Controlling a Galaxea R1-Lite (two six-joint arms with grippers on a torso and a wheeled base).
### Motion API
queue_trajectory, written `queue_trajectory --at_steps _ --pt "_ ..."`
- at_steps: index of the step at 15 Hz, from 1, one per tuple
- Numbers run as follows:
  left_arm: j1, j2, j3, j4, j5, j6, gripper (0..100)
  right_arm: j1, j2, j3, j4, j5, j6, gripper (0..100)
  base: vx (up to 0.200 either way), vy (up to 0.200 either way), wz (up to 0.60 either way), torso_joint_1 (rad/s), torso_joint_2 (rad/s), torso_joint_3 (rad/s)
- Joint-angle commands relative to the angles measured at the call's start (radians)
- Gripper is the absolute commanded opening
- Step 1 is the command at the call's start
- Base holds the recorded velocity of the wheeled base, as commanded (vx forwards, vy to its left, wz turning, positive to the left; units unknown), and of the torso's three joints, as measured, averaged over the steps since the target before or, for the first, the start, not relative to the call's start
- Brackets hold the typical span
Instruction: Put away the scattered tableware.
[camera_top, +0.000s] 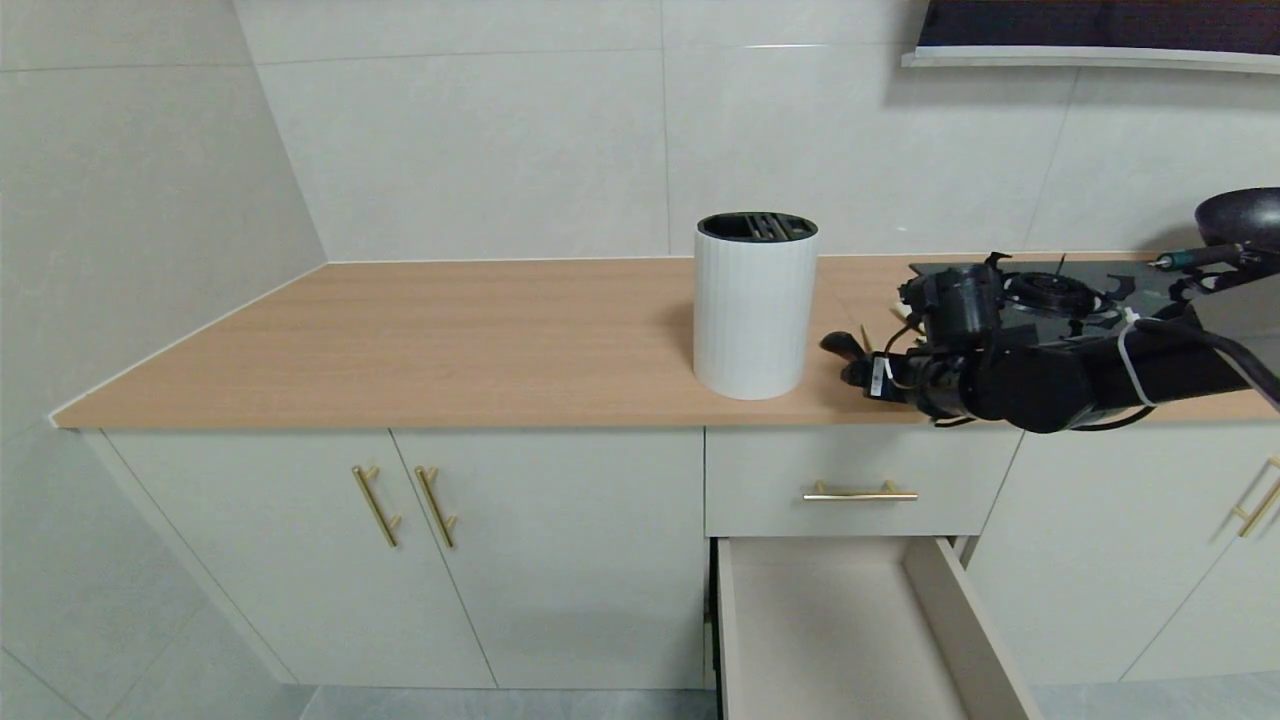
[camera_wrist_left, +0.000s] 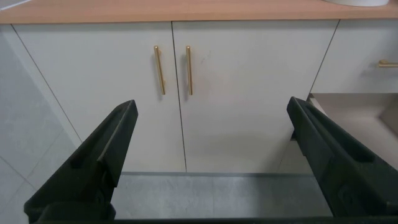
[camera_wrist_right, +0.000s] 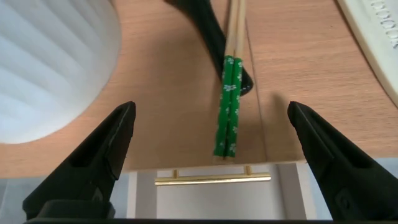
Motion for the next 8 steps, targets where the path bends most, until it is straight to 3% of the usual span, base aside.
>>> queue_trajectory --at_steps 1,3,4,8 --pt "0.0 0.002 0.0 0.0 0.0 0.0 100 -0.001 0.002 0.0 0.001 0.0 0.0 100 0.0 0.0 0.0 0.0 0.0 0.0" --pt "0.0 0.002 0.0 0.0 0.0 0.0 100 -0.001 0.007 0.001 0.003 0.0 -0.001 100 0.0 0.0 0.0 0.0 0.0 0.0" --pt "0.0 0.002 0.0 0.0 0.0 0.0 100 -0.001 0.009 0.001 0.004 0.0 -0.001 0 0.0 0.0 0.0 0.0 0.0 0.0" --pt "0.0 0.002 0.0 0.0 0.0 0.0 100 -0.001 0.021 0.0 0.007 0.0 -0.003 0 0.0 0.0 0.0 0.0 0.0 0.0"
